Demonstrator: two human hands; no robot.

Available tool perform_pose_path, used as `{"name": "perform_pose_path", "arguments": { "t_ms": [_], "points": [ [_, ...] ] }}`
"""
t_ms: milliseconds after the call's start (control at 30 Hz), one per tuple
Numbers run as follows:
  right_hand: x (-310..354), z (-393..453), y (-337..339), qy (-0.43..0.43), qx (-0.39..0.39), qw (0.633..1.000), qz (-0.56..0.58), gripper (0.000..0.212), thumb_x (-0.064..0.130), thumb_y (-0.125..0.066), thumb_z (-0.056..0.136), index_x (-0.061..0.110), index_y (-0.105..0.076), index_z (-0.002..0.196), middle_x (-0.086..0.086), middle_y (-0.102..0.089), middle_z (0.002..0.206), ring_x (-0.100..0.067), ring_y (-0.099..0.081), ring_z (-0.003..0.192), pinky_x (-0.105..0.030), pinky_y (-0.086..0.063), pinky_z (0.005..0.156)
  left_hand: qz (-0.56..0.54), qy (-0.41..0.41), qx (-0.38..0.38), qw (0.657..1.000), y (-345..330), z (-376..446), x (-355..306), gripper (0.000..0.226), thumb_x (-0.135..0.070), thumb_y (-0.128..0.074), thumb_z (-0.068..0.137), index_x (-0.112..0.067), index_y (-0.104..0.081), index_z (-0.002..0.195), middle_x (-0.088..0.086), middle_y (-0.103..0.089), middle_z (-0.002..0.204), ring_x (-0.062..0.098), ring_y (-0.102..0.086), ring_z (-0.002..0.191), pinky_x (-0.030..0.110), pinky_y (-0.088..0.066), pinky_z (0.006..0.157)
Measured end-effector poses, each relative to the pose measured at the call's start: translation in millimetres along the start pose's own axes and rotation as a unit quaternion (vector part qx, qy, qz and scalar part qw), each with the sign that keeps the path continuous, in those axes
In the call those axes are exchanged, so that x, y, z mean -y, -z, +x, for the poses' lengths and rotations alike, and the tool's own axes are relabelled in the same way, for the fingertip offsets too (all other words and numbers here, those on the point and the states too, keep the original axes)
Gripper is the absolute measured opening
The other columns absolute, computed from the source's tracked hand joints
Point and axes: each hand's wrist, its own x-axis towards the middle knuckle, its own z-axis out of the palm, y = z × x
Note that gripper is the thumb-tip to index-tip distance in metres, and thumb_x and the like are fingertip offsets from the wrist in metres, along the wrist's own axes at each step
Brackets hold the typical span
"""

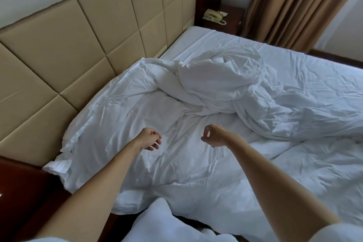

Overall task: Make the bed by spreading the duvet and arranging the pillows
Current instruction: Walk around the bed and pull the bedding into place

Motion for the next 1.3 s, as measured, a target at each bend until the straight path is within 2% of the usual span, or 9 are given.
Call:
{"name": "perform_pose_path", "arguments": {
  "t_ms": [200, 600, 733, 900, 1033, 1100, 1167, 1233, 1300],
  "points": [
    [-1, 47, 22, 0.006, -0.02, 1.0, -0.004, 0.026, 0.038, -0.051, 0.095, 0.018, -0.062, 0.108, -0.009, -0.066, 0.113, -0.026, -0.06, 0.106, -0.037, -0.051, 0.09, 0.007, -0.009, 0.008, 1.0, 12, 40, -30, 0.016, -0.007, -0.044, 0.095, -0.008, -0.059, 0.091, 0.007, -0.066, 0.081, 0.018, -0.062, 0.062, 0.025, -0.046, 0.056],
    [49, 198, 104, -0.071, -0.169, 0.981, 0.066, 0.04, 0.03, -0.055, 0.093, 0.02, -0.046, 0.131, -0.009, -0.057, 0.126, -0.029, -0.053, 0.116, -0.032, -0.04, 0.082, 0.041, -0.06, 0.037, 0.997, 99, 200, -120, 0.018, -0.006, -0.042, 0.095, -0.008, -0.058, 0.09, 0.01, -0.065, 0.083, 0.019, -0.061, 0.064, 0.026, -0.045, 0.06],
    [61, 241, 125, -0.099, -0.189, 0.975, 0.056, 0.043, 0.027, -0.056, 0.092, 0.019, -0.045, 0.133, -0.008, -0.049, 0.131, -0.029, -0.047, 0.121, -0.037, -0.042, 0.09, 0.061, -0.072, 0.068, 0.993, 119, 247, -148, 0.017, -0.006, -0.043, 0.095, -0.007, -0.059, 0.091, 0.007, -0.065, 0.079, 0.02, -0.061, 0.065, 0.026, -0.047, 0.06],
    [56, 277, 150, -0.096, -0.288, 0.951, -0.061, 0.081, 0.029, -0.074, 0.081, 0.02, -0.031, 0.149, -0.001, -0.024, 0.158, -0.028, -0.02, 0.145, -0.042, -0.035, 0.112, 0.07, -0.069, 0.093, 0.991, 128, 295, -171, 0.017, -0.005, -0.043, 0.095, -0.007, -0.059, 0.089, 0.008, -0.066, 0.08, 0.021, -0.062, 0.065, 0.028, -0.048, 0.061],
    [34, 308, 172, -0.202, -0.192, 0.956, -0.091, 0.115, 0.044, -0.081, 0.071, 0.034, -0.004, 0.155, 0.004, -0.014, 0.16, -0.028, -0.006, 0.149, -0.071, -0.016, 0.109, 0.084, -0.083, 0.106, 0.987, 122, 326, -188, 0.018, -0.006, -0.044, 0.094, -0.008, -0.058, 0.085, 0.009, -0.066, 0.081, 0.021, -0.061, 0.066, 0.03, -0.048, 0.064],
    [16, 322, 171, -0.246, -0.146, 0.956, -0.069, 0.107, 0.048, -0.08, 0.069, 0.033, -0.016, 0.153, -0.004, -0.029, 0.149, -0.034, -0.023, 0.138, -0.065, -0.027, 0.109, 0.093, -0.094, 0.11, 0.985, 117, 335, -196, 0.017, -0.007, -0.044, 0.094, -0.01, -0.058, 0.085, 0.009, -0.067, 0.082, 0.02, -0.062, 0.068, 0.029, -0.047, 0.064],
    [2, 329, 164, -0.26, -0.125, 0.956, -0.047, 0.068, 0.051, -0.07, 0.08, 0.027, -0.045, 0.138, -0.005, -0.045, 0.136, -0.035, -0.037, 0.126, -0.055, -0.035, 0.105, 0.093, -0.103, 0.113, 0.984, 110, 342, -203, 0.017, -0.008, -0.046, 0.094, -0.012, -0.06, 0.085, 0.008, -0.067, 0.084, 0.019, -0.062, 0.072, 0.027, -0.047, 0.065],
    [-1, 334, 158, -0.26, -0.156, 0.953, 0.016, 0.043, 0.049, -0.055, 0.093, 0.019, -0.058, 0.123, -0.007, -0.058, 0.127, -0.036, -0.048, 0.12, -0.051, -0.043, 0.099, 0.102, -0.11, 0.119, 0.982, 104, 350, -208, 0.012, -0.011, -0.05, 0.093, -0.013, -0.061, 0.088, 0.007, -0.065, 0.089, 0.02, -0.062, 0.081, 0.027, -0.047, 0.07],
    [3, 341, 167, -0.228, -0.237, 0.94, 0.094, 0.039, 0.04, -0.046, 0.099, 0.01, -0.06, 0.12, -0.014, -0.064, 0.121, -0.035, -0.054, 0.118, -0.043, -0.043, 0.096, 0.138, -0.114, 0.121, 0.976, 101, 365, -213, 0.011, -0.018, -0.055, 0.092, -0.012, -0.062, 0.099, 0.006, -0.063, 0.099, 0.021, -0.059, 0.093, 0.031, -0.048, 0.082]
  ]
}}
